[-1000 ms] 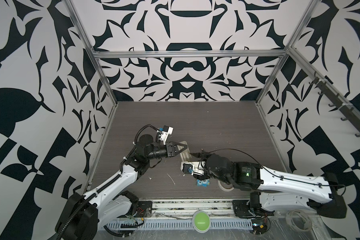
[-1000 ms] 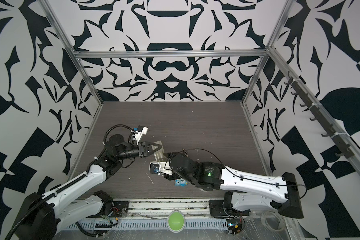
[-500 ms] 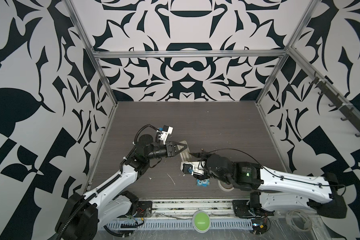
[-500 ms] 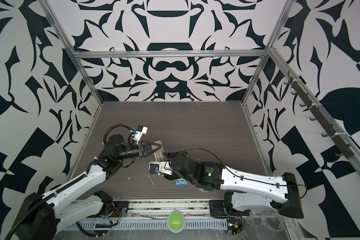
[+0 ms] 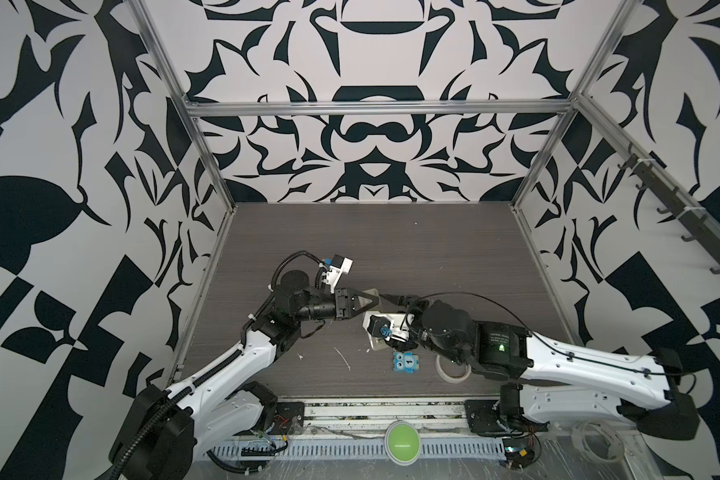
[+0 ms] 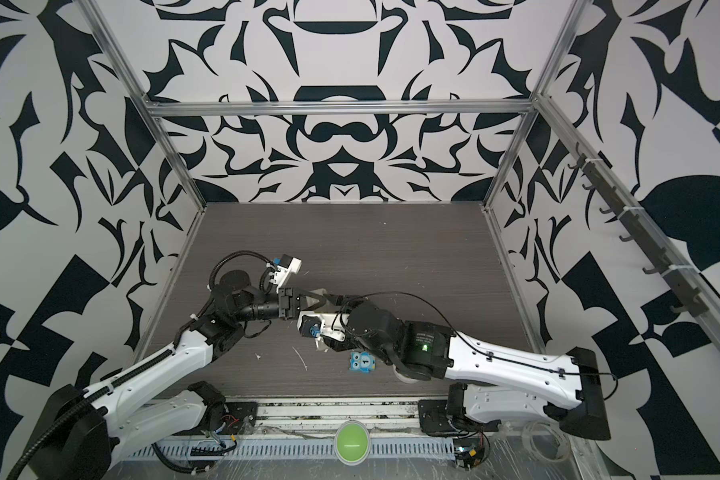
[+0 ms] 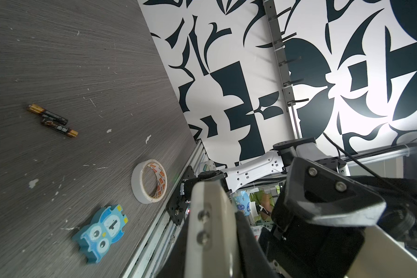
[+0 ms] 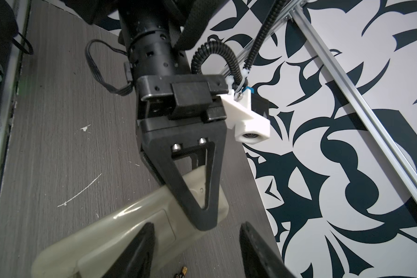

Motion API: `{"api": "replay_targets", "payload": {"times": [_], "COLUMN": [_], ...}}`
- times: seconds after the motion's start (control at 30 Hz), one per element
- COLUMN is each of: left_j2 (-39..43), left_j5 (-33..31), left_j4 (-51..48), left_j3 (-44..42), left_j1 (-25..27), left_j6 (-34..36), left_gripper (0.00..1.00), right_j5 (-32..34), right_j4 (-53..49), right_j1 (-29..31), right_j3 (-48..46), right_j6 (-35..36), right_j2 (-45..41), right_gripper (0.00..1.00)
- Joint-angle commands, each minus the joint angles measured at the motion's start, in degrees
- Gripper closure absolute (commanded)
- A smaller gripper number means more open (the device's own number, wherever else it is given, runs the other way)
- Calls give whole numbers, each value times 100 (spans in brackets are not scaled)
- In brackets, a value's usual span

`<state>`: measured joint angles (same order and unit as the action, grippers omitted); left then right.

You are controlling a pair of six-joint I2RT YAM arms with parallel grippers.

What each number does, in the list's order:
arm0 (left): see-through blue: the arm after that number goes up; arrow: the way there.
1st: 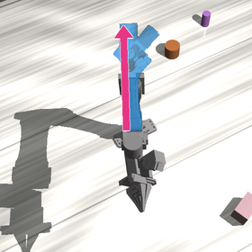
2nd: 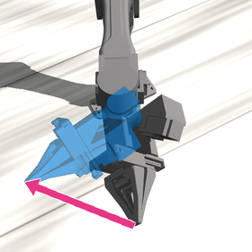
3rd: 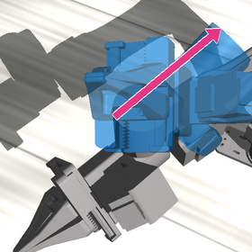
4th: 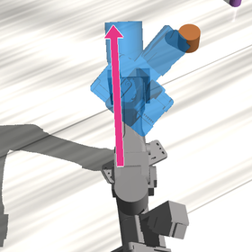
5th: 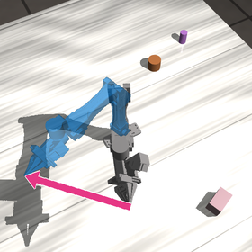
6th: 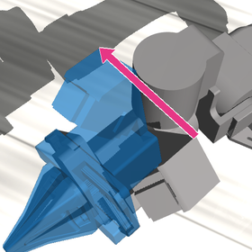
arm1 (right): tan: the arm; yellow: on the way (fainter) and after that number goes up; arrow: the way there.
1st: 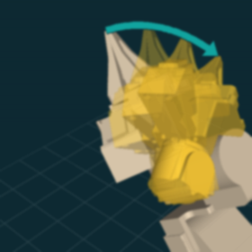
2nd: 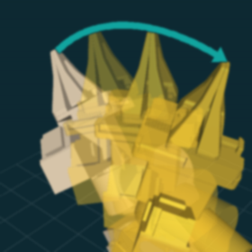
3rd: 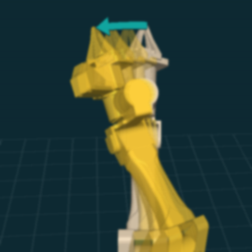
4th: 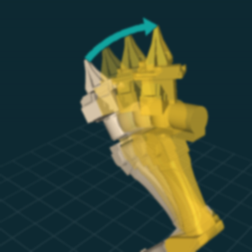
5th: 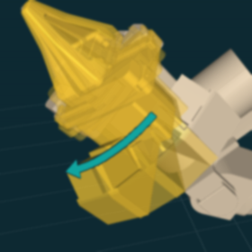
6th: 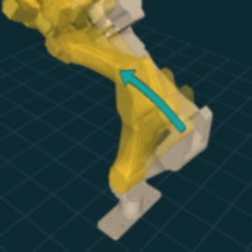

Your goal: Load the batteries into the remote control

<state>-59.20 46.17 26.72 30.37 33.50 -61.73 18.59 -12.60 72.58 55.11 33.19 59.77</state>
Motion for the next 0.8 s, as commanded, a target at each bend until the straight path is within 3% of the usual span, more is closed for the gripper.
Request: {"api": "replay_targets", "payload": {"times": [0.0, 0.23, 0.77], "left_j2": [145, 163, 247], "left_j5": [84, 75, 59], "left_j4": [15, 17, -5], "left_j3": [-67, -101, -172], "left_j1": [-1, 3, 0], "left_j6": [-25, -23, -24], "left_gripper": [100, 100, 100], "right_j5": [-451, -919, -989], "right_j4": [-298, -787, -1050], "right_j1": [-7, -9, -6], "right_j3": [132, 214, 395], "right_j6": [-177, -309, -208], "right_j2": [-228, -110, 182], "right_gripper": [40, 40, 39]}}
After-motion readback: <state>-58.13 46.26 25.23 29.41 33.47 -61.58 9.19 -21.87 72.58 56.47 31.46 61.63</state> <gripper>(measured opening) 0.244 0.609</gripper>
